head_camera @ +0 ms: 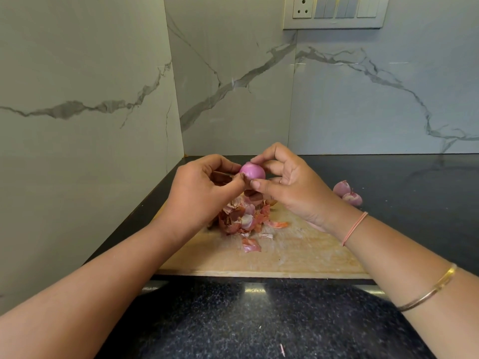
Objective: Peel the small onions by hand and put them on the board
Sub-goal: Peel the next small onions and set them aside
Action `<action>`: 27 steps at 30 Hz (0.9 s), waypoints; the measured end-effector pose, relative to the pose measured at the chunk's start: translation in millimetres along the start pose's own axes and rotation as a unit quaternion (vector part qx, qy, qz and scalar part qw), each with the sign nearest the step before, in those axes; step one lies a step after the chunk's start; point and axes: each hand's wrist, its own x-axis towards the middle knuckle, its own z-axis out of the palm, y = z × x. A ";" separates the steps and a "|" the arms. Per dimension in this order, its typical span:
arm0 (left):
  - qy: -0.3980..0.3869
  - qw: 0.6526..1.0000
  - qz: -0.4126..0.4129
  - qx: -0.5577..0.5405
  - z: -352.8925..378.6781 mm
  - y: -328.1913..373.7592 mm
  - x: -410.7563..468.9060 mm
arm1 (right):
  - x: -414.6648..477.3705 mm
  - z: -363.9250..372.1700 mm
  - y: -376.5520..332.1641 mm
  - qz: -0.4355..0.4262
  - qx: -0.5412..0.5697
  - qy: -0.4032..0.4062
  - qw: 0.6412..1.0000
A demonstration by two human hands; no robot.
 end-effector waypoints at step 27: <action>-0.051 0.966 0.242 0.074 -0.6 -15.4 5.2 | 2.4 -3.2 -2.6 0.046 0.135 0.012 0.990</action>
